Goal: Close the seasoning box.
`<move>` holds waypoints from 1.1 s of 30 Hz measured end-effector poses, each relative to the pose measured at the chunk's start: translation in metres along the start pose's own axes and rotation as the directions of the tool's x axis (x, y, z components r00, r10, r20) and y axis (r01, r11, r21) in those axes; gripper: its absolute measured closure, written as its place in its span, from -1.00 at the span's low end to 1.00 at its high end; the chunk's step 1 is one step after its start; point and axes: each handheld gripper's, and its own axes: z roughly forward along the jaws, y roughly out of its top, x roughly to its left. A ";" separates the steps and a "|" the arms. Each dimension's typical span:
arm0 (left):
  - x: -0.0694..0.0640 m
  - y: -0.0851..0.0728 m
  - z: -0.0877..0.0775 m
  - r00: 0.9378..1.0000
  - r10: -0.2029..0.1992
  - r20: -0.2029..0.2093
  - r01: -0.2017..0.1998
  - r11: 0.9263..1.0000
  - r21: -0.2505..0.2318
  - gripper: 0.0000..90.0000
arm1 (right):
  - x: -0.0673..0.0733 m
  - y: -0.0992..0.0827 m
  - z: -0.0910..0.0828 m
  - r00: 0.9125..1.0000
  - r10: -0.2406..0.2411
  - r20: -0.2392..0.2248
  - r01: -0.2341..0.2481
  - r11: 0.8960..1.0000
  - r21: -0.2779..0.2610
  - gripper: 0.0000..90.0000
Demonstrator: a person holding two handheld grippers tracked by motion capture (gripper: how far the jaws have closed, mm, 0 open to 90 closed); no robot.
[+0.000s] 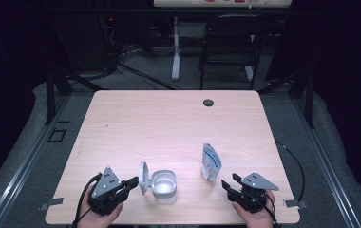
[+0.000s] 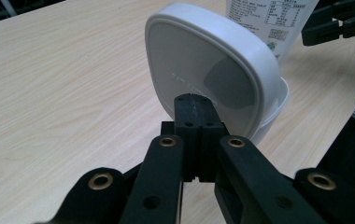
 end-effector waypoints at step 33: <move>-0.011 0.003 0.010 0.999 0.024 0.034 -0.024 1.000 0.006 1.00 | -0.001 0.000 0.002 1.000 -0.003 0.005 0.003 1.000 0.003 0.10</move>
